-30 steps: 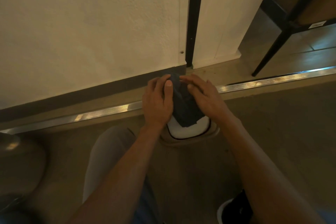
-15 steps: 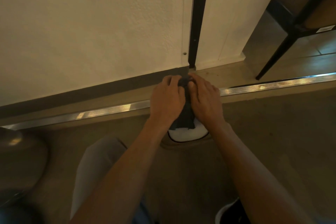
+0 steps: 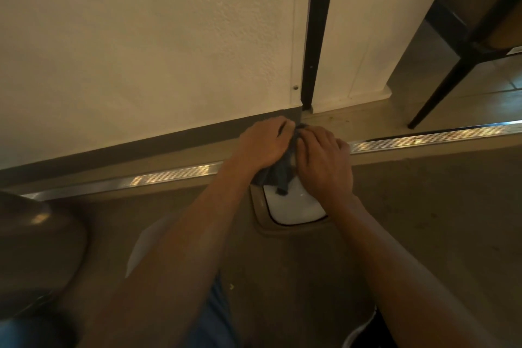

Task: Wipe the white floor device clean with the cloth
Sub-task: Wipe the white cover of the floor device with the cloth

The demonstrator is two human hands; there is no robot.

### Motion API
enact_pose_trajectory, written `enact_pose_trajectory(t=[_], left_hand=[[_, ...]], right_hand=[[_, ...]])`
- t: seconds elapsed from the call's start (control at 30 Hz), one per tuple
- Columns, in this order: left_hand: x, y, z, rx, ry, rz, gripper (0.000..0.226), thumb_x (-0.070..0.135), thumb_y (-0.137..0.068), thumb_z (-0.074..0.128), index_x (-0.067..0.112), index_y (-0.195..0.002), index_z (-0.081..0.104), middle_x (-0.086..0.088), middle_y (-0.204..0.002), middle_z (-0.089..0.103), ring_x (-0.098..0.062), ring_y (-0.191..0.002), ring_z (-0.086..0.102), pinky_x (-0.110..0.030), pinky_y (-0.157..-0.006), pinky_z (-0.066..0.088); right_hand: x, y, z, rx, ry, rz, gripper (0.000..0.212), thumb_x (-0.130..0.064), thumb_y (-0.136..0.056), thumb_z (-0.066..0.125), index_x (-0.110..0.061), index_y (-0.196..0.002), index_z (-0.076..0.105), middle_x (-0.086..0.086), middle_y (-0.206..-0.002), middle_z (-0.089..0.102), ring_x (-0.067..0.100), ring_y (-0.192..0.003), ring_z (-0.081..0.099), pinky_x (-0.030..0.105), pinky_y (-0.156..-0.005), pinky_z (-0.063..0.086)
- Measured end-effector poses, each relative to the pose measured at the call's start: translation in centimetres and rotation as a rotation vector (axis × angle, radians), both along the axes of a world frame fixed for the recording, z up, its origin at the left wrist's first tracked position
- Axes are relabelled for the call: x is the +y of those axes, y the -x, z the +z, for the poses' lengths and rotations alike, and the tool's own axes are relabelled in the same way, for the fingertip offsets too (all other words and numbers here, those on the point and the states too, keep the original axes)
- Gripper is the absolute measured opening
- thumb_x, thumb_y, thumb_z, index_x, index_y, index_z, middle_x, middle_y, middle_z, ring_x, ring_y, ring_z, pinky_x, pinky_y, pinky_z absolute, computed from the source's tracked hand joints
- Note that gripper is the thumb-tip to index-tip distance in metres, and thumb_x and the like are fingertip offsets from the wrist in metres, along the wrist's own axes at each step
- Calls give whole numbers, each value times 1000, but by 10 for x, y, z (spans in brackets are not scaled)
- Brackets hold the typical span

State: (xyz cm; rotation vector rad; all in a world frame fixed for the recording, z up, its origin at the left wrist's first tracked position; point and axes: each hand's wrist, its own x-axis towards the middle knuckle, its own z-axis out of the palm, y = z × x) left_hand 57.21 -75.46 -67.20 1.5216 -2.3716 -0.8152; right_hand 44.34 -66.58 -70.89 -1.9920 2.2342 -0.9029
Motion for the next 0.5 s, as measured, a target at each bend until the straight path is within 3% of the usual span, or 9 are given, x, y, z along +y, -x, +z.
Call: enact_pose_trajectory(t=[0.07, 0.17, 0.3, 0.4, 0.5], left_hand=[[11, -22, -6, 123, 22, 37, 38, 37, -108, 34, 18, -131, 58, -6, -128, 61, -20, -115, 56, -23, -98, 32], [3, -49, -20, 238, -66, 165, 34, 27, -109, 35, 14, -127, 61, -5, -122, 63, -17, -109, 55, -20, -93, 35], [-39, -29, -22, 52, -332, 116, 43, 28, -106, 25, 13, -127, 60, -10, -138, 57, -26, -125, 52, -33, -107, 37], [-41, -5, -12, -92, -223, -65, 33, 33, -104, 28, 24, -107, 59, -7, -120, 62, -26, -111, 57, -40, -101, 43], [-14, -16, -13, 48, -54, -59, 33, 36, -107, 34, 26, -125, 59, -1, -126, 62, -18, -112, 57, -31, -100, 41]], right_hand=[[1, 0, 1, 10, -9, 17, 27, -28, -103, 39, -19, -123, 56, 2, -124, 58, 16, -116, 52, 41, -94, 40], [2, 0, 2, 14, -25, 25, 26, -30, -104, 39, -20, -123, 54, 1, -124, 57, 16, -114, 51, 41, -95, 40], [2, 1, 1, 22, -33, 25, 27, -29, -104, 40, -19, -125, 55, 2, -125, 58, 17, -117, 51, 42, -96, 39], [1, -1, 1, 32, -29, 7, 30, -27, -104, 39, -16, -124, 58, 3, -124, 59, 20, -116, 54, 43, -94, 41], [1, -1, 2, 22, -34, 12, 29, -27, -103, 38, -16, -123, 57, 4, -123, 59, 20, -115, 54, 44, -94, 41]])
